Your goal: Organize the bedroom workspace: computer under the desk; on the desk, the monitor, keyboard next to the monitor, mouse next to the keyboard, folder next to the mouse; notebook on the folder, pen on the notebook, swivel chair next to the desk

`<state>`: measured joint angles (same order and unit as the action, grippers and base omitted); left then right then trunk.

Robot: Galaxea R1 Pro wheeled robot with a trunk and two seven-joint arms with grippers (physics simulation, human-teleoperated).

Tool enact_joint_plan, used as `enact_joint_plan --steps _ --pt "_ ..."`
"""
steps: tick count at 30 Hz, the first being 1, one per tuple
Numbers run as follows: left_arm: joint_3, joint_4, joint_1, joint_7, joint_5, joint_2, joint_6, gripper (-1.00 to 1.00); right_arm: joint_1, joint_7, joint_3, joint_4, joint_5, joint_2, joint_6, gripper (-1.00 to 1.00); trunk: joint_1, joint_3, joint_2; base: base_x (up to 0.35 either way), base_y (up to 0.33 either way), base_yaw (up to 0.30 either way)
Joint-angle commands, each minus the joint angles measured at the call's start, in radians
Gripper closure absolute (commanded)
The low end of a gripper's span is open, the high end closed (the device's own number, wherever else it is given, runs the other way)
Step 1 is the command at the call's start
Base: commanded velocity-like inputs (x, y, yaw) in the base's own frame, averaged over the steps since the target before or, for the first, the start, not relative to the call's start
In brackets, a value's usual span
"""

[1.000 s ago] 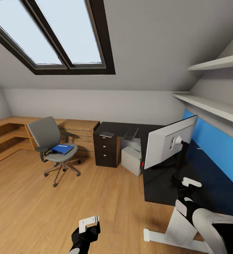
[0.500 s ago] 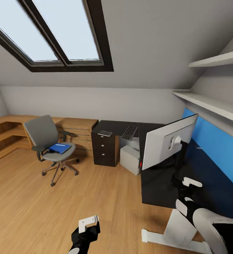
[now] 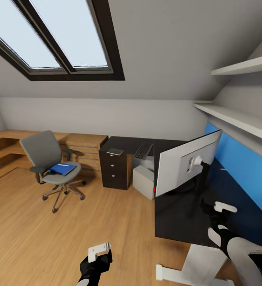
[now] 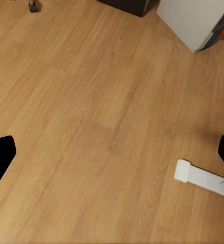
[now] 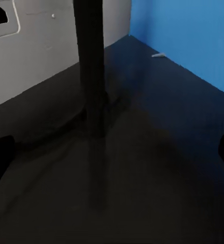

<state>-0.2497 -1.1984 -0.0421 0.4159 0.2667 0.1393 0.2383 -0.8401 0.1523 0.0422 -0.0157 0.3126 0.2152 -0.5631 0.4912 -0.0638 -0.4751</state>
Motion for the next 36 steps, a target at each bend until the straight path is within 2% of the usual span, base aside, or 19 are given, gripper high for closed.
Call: enact_joint_plan --steps 1,4,7,14,21,25,26,27,36 --pt "-0.003 -0.003 -0.001 0.007 0.008 0.0 0.004 -1.0 -0.001 -0.028 0.007 0.0 -0.001 0.008 0.004 -1.0 0.001 -0.002 -0.002 0.24 -0.193 0.0" --pt "-0.004 -0.006 -0.001 0.007 0.009 0.0 0.004 -1.0 -0.001 -0.076 0.02 -0.007 -0.032 0.014 0.038 -1.0 0.001 -0.002 -0.002 0.247 -0.207 0.0" --pt "-0.004 -0.007 -0.001 0.007 0.009 0.0 0.005 -1.0 -0.002 -0.09 0.026 -0.014 -0.056 0.016 0.054 -1.0 0.001 -0.002 -0.002 0.219 -0.194 0.0" --pt "-0.002 -0.008 -0.001 0.006 0.009 0.0 0.004 -1.0 -0.001 -0.127 0.026 -0.018 -0.069 0.015 0.056 -1.0 0.001 -0.002 -0.002 0.112 -0.105 0.0" --pt "-0.009 -0.1 -0.001 0.007 0.01 0.0 0.005 -1.0 -0.001 -0.249 0.025 -0.007 -0.072 0.018 0.048 -1.0 0.001 -0.002 -0.002 0.009 -0.009 0.0" --pt "-0.008 -0.118 -0.001 0.006 0.012 0.0 0.047 -1.0 -0.001 -0.263 0.025 -0.005 -0.068 0.017 -0.003 -1.0 0.005 -0.005 -0.009 0.0 0.0 0.0" --pt "-0.006 -0.12 -0.001 0.006 0.012 0.0 0.077 -1.0 -0.001 -0.264 0.025 -0.005 -0.067 0.017 -0.011 -1.0 0.009 -0.008 -0.016 0.0 0.0 0.0" --pt "-0.002 -0.124 -0.001 0.005 0.02 0.0 0.161 -1.0 -0.001 -0.261 0.024 -0.005 -0.065 0.019 -0.018 -1.0 0.012 -0.012 -0.023 0.0 0.0 0.0" --pt "-0.001 -0.125 -0.001 0.005 0.041 0.0 0.19 -1.0 -0.001 -0.239 0.022 -0.006 -0.061 0.019 -0.026 -1.0 0.047 -0.04 -0.086 0.0 0.0 0.0"
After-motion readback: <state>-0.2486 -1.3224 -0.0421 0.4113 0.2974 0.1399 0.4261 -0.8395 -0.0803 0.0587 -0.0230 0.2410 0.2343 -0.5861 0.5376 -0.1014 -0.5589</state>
